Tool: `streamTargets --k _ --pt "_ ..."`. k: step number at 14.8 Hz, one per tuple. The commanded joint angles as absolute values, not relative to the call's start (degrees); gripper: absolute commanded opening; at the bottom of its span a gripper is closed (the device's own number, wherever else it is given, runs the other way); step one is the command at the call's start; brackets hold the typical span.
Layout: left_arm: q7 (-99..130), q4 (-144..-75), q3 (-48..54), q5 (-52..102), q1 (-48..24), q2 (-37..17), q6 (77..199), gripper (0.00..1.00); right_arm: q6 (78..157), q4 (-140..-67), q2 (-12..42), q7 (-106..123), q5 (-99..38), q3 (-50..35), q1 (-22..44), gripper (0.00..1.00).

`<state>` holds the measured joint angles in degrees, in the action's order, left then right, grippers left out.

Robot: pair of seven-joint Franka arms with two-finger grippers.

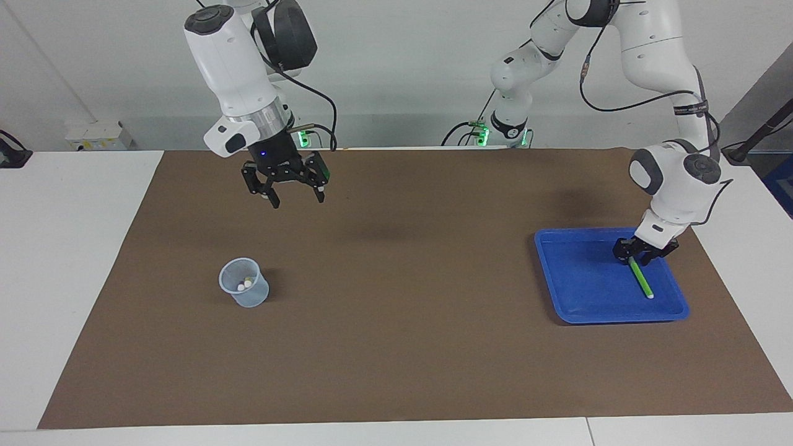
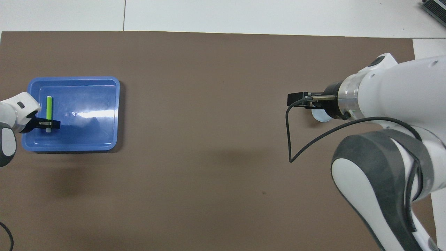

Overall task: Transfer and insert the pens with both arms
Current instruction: 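Lift the green pen with the left gripper while the right gripper withdraws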

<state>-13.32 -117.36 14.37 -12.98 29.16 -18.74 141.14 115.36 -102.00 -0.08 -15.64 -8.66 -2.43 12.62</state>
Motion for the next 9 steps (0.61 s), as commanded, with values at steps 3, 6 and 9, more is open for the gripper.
streamTargets --k 3,6,9 --pt "-13.6 -117.6 14.3 -13.9 28.9 -18.1 139.4 0.45 116.6 -101.9 0.3 -16.6 -8.3 -2.5 12.7 1.00" --pt "-13.6 -117.6 14.4 -13.9 28.9 -18.1 139.2 0.24 116.6 -102.0 0.3 -16.7 -8.3 -2.5 12.7 1.00" --pt "-13.5 -117.6 14.4 -13.8 28.8 -18.1 139.0 0.08 116.6 -102.0 0.3 -16.7 -8.3 -2.5 12.7 1.00"
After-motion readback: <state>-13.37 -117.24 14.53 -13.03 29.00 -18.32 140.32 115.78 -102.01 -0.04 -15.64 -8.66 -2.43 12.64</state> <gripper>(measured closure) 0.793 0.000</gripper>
